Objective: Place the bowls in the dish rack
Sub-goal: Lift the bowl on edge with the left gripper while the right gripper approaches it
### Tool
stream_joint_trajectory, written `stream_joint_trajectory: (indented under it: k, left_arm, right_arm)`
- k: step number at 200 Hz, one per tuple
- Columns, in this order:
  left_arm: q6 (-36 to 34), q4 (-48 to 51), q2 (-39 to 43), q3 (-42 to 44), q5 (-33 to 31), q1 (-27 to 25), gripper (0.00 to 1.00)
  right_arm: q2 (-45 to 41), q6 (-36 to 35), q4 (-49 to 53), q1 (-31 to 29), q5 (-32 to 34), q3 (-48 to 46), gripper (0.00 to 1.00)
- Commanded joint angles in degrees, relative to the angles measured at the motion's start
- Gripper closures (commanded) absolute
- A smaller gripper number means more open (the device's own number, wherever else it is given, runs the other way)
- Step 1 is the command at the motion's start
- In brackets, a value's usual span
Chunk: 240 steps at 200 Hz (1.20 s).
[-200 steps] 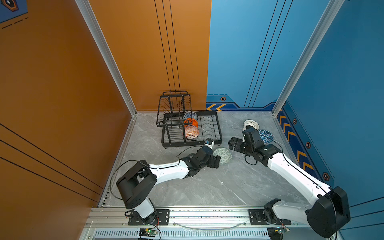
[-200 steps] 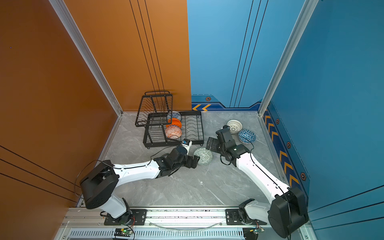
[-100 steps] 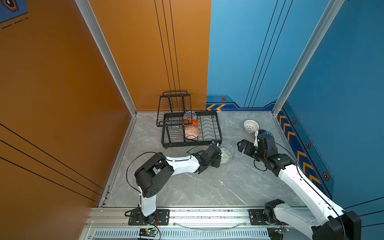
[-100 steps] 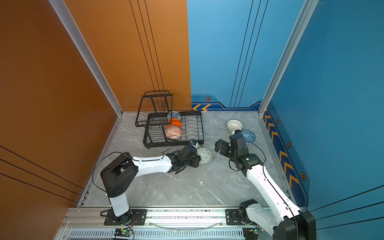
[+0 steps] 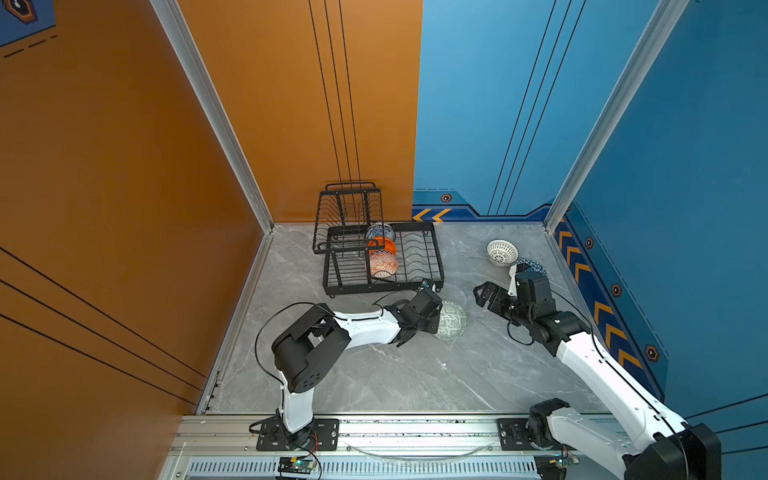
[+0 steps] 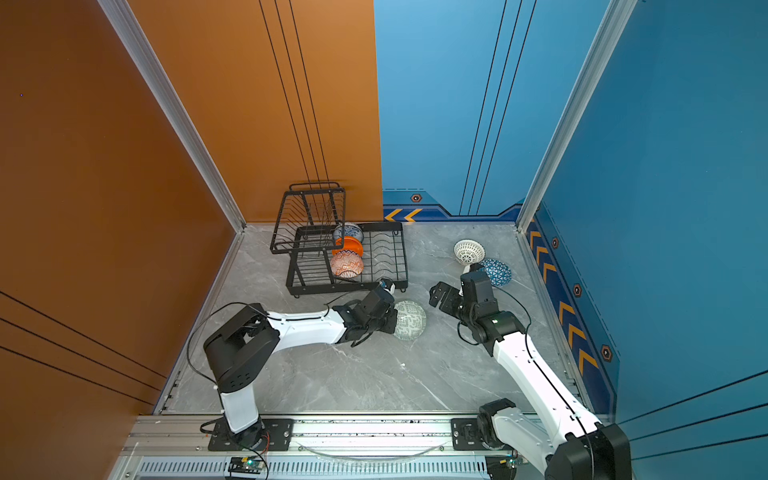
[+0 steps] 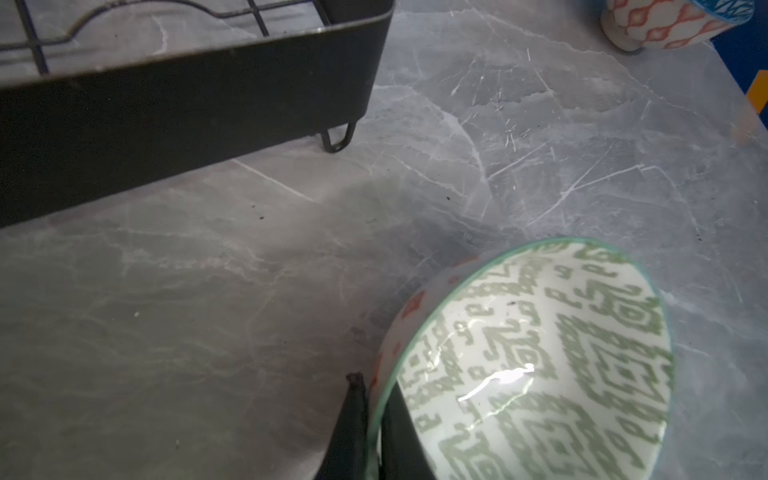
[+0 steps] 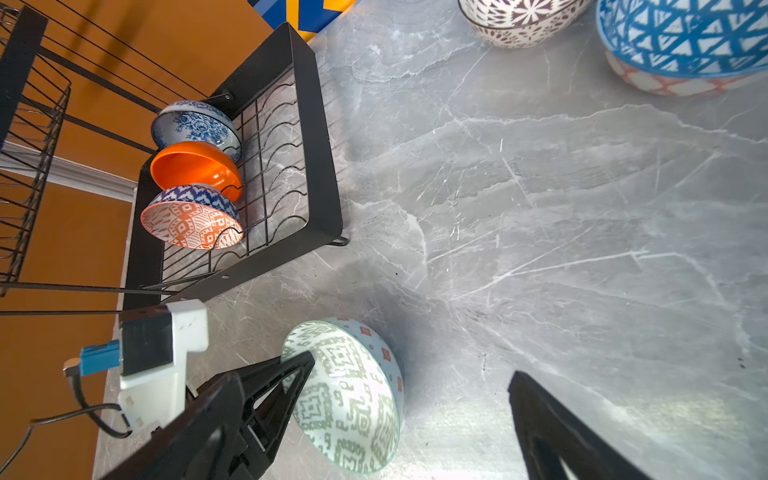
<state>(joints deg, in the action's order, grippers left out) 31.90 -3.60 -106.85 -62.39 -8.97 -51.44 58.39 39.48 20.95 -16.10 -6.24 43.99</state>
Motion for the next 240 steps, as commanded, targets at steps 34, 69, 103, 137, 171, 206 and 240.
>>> stream_joint_trajectory:
  k: [34, 69, 103, 137, 171, 206, 240]
  left_arm:
    - [1.3, -12.8, 8.1, 8.7, -6.8, 0.4, 1.00]
    - [-4.1, -29.1, 15.0, 15.1, -16.5, -1.2, 1.00]
    - [-15.3, -46.3, 15.9, 17.8, -22.0, -4.5, 1.00]
    - [-36.3, -76.9, 8.0, 20.5, -28.6, -9.4, 1.00]
    - [-41.0, -77.2, 5.0, 16.8, -32.1, -10.2, 1.00]
    - [-44.5, -77.2, 3.7, 13.8, -36.9, -9.4, 1.00]
    - [-46.8, -77.2, 3.0, 10.2, -37.0, -7.2, 1.00]
  right_arm:
    - [-5.0, 7.7, -4.9, 0.2, -4.3, -1.3, 0.00]
    - [-8.1, 15.2, -9.4, -0.4, -5.9, -0.8, 0.00]
    - [-8.2, 19.6, -12.5, -3.1, -5.6, 1.3, 0.00]
    - [-6.0, 22.7, -16.4, -7.5, -5.5, 4.5, 0.00]
    - [-4.9, 24.9, -18.3, -12.0, -3.4, 7.2, 0.01]
    - [-6.5, 24.4, -16.7, -13.9, -0.4, 7.4, 0.03]
    - [-5.8, 24.7, -17.6, -14.5, -0.7, 8.2, 0.04]
